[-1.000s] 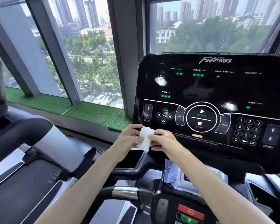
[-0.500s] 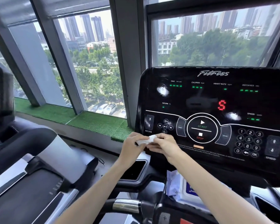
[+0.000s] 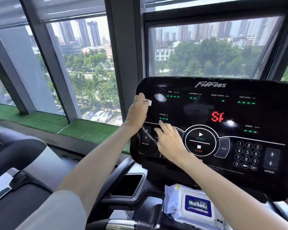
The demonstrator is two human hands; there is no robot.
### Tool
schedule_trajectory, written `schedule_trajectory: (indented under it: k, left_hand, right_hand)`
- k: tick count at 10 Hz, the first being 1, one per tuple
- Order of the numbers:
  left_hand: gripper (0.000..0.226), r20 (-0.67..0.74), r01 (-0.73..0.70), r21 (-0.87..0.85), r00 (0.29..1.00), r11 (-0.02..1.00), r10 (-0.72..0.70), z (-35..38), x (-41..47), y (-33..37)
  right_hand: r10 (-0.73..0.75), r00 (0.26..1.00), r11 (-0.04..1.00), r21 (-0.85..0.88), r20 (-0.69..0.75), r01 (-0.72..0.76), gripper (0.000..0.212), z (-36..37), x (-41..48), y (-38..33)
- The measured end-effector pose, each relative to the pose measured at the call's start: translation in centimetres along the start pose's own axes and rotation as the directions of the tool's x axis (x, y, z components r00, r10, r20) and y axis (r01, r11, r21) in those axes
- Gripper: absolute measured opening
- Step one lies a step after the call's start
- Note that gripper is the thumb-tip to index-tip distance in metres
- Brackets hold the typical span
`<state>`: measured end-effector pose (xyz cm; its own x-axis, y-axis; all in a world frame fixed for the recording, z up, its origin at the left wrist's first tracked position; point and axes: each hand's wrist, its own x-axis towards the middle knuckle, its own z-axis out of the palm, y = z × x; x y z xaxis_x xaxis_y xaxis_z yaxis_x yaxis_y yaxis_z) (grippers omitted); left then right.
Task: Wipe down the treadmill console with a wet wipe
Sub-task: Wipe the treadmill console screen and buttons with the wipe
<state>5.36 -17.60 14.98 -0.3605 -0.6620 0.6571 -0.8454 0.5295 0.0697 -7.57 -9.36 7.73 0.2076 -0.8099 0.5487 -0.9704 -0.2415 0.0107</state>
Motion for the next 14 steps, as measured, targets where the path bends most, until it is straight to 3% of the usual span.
schedule_trajectory:
  k: [2,3,4,5,6,7,8,9,10,11,12,13,14]
  left_hand:
    - [0.016,0.038,0.041,-0.029,0.998,0.999,-0.040,1.6,-1.2,-0.7]
    - [0.027,0.024,0.039,-0.099,0.999,0.994,-0.036,2.2,-2.6,-1.2]
    - [0.033,0.085,0.004,-0.048,0.996,0.999,0.000,2.1,-4.7,-0.9]
    - [0.027,0.160,0.135,-0.138,0.981,0.981,-0.112,2.5,-7.3,-0.7]
    - [0.032,0.145,-0.043,-0.058,0.988,0.997,0.051,3.7,-10.6,-1.2]
    - [0.039,0.258,-0.176,0.108,0.955,0.978,0.144,5.3,-13.7,-1.7]
    - [0.043,0.300,-0.215,0.219,0.943,0.952,0.144,6.0,-15.4,-1.9]
    - [0.042,0.327,-0.146,0.213,0.942,0.966,0.070,6.5,-17.0,-1.2]
    - [0.022,0.282,0.106,0.031,0.953,0.994,-0.110,6.2,-17.1,0.2]
    - [0.014,0.297,0.268,-0.235,0.935,0.934,-0.194,6.0,-16.4,0.4]
    - [0.015,0.401,0.632,-0.684,0.742,0.363,-0.537,3.1,-14.7,0.3]
    - [0.017,0.652,0.597,-0.747,0.568,-0.294,-0.503,0.6,-13.9,-1.8]
    - [0.028,0.710,0.668,-0.696,0.587,-0.262,-0.389,-0.5,-14.4,-2.1]
  right_hand:
    - [-0.004,0.999,0.999,-0.034,-0.038,0.003,0.039,0.5,-0.8,0.0]
    - [0.021,0.999,0.999,-0.027,-0.029,-0.022,0.038,0.6,-1.5,0.0]
    - [0.029,1.000,1.000,-0.001,-0.005,-0.029,0.038,1.0,-2.3,-0.3]
    - [0.024,0.999,1.000,0.016,0.024,-0.025,0.042,1.5,-3.1,-0.7]
    - [0.022,0.998,0.999,0.025,0.055,-0.023,0.042,2.0,-4.0,-1.2]
    - [0.019,0.997,0.999,0.033,0.071,-0.021,0.041,2.5,-4.9,-1.7]
    - [0.016,0.994,0.999,0.036,0.110,-0.020,0.043,3.0,-6.0,-2.3]
    - [0.015,0.989,0.999,0.032,0.144,-0.020,0.044,3.5,-7.2,-2.8]
    - [0.019,0.986,0.998,0.057,0.163,-0.029,0.045,3.6,-8.0,-3.0]
    - [0.049,0.985,0.992,0.108,0.164,-0.068,0.047,3.5,-8.4,-2.7]
    - [0.089,0.989,0.975,0.191,0.120,-0.110,0.047,3.4,-8.6,-2.0]
    - [0.202,0.977,0.924,0.317,0.075,-0.215,0.043,2.8,-8.3,-1.3]
    - [0.349,0.916,0.719,0.571,0.197,-0.397,0.037,1.9,-7.0,-1.2]
